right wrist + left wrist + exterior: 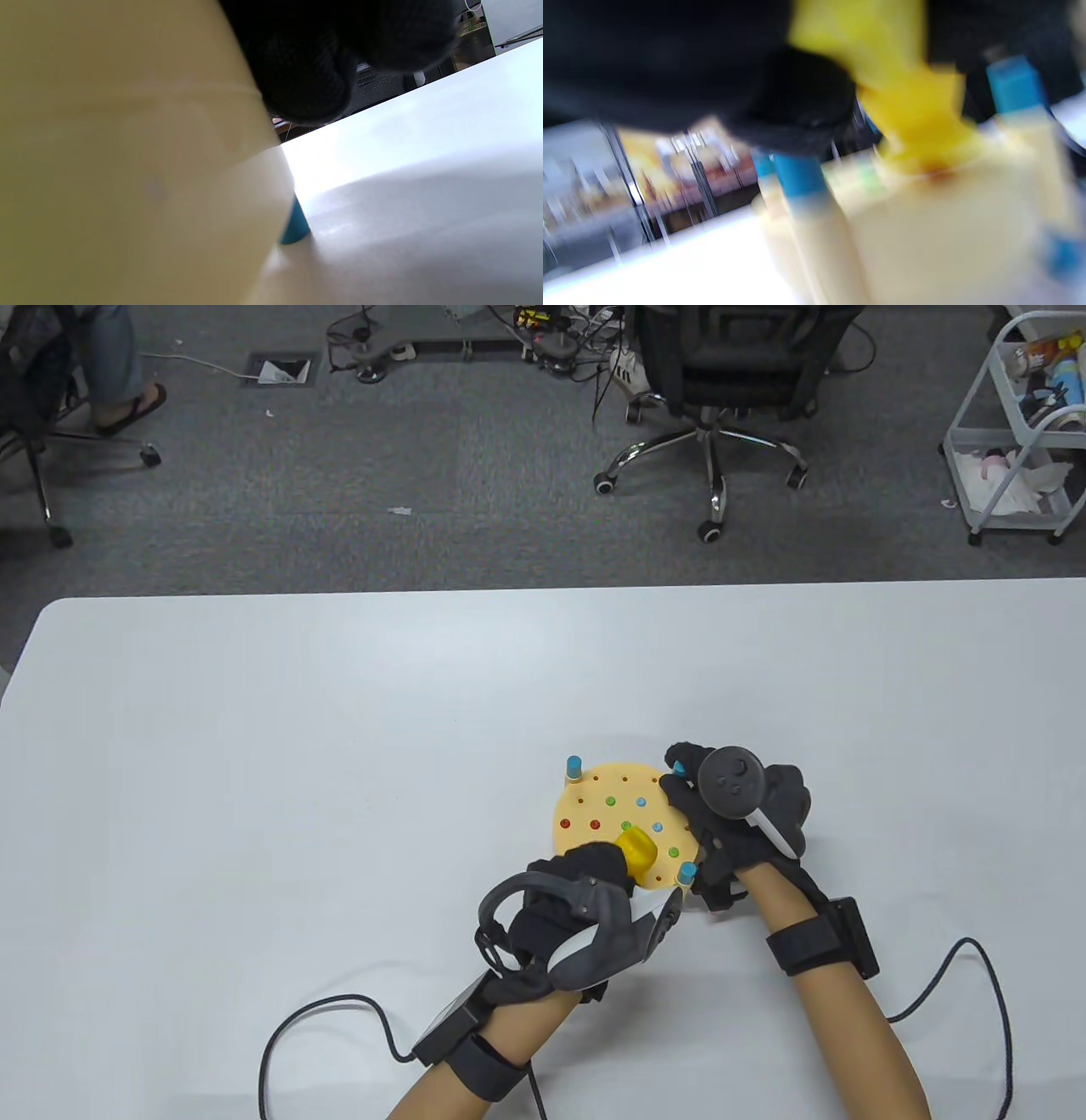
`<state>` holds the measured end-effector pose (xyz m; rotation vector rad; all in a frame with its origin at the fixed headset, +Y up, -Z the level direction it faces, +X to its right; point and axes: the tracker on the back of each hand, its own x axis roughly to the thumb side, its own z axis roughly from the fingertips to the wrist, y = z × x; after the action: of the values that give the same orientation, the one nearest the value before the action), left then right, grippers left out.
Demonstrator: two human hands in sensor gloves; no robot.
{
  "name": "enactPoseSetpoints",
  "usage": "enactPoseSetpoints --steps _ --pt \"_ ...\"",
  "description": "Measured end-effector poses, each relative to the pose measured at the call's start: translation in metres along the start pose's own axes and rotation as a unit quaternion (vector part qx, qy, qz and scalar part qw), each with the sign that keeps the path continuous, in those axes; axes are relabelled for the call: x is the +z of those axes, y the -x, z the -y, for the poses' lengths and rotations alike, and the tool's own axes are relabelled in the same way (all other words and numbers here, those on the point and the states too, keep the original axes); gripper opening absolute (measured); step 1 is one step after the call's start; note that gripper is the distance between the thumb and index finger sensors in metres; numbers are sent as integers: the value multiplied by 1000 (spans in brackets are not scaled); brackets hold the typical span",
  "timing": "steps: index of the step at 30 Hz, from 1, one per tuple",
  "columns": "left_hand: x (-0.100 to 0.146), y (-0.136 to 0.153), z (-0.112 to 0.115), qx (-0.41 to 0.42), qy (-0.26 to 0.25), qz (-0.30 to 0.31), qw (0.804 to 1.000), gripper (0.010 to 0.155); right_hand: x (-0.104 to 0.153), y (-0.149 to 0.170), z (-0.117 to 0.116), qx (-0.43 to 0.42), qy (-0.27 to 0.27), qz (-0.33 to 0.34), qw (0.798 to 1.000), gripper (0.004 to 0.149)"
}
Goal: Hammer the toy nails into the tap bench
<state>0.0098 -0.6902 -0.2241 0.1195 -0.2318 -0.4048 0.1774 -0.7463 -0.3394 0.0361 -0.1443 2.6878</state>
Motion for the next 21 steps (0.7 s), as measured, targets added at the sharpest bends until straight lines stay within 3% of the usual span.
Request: enactPoseSetpoints --steps 3,5,6,7,8,9,10,11,13,15,18,21 --pt "5 -1 -15 -27 -67 -4 997 62 0 -2 0 13 -1 1 1000 54" --pt "10 7 -15 75 -120 -15 990 62 0 -1 0 17 1 4 1000 54" --pt "2 -1 4 96 -28 26 995 62 1 0 0 9 2 2 1000 54" --pt "6 -3 5 27 25 -44 998 64 0 0 0 7 -1 0 1000 54" --pt "9 -3 -3 -35 -37 0 999 63 1 -1 0 12 -2 -1 1000 54" --pt "11 -3 -8 -38 -66 0 997 62 1 -2 0 18 0 -1 1000 54" --pt "15 0 -14 6 -73 -16 997 62 1 -2 0 25 0 1 1000 54" --pt "20 8 -18 79 -128 -26 988 62 1 -2 0 26 1 2 1000 54" --pt "24 28 -22 196 -197 -51 959 63 1 0 -1 14 2 1 1000 54" --pt "20 51 -16 231 -160 -76 957 63 2 2 -1 5 -2 -3 1000 55" --pt "11 86 12 264 -102 -127 950 64 3 6 1 -10 -2 -1 1000 65" --pt "-4 116 61 325 0 -178 929 64 10 17 10 -47 22 -6 999 74"
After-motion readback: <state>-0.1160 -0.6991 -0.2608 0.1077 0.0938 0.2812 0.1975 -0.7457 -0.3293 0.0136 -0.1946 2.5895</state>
